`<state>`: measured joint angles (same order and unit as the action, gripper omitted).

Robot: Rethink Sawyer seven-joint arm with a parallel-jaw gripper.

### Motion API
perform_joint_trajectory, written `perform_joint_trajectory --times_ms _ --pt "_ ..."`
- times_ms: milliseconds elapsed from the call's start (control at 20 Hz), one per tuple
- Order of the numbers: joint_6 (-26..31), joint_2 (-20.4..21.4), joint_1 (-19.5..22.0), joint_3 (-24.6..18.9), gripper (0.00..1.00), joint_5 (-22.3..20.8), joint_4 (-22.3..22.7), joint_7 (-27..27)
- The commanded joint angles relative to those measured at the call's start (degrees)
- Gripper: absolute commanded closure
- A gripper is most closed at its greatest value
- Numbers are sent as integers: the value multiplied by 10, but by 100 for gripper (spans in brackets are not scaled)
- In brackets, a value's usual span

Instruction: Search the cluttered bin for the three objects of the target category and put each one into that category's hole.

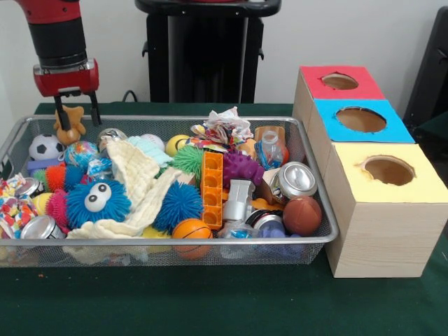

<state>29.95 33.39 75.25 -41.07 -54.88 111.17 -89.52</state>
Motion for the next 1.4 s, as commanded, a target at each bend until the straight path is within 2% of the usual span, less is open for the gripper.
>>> perform_joint_trajectory --times_ms 50,400,800,1400 --pt "-7 -13 8 7 0 -58 -18 119" --pt "-7 -7 10 6 0 -58 -15 120" --pt "-12 -19 14 10 0 -72 -29 129" --pt "13 -33 17 -5 0 -53 -51 155"
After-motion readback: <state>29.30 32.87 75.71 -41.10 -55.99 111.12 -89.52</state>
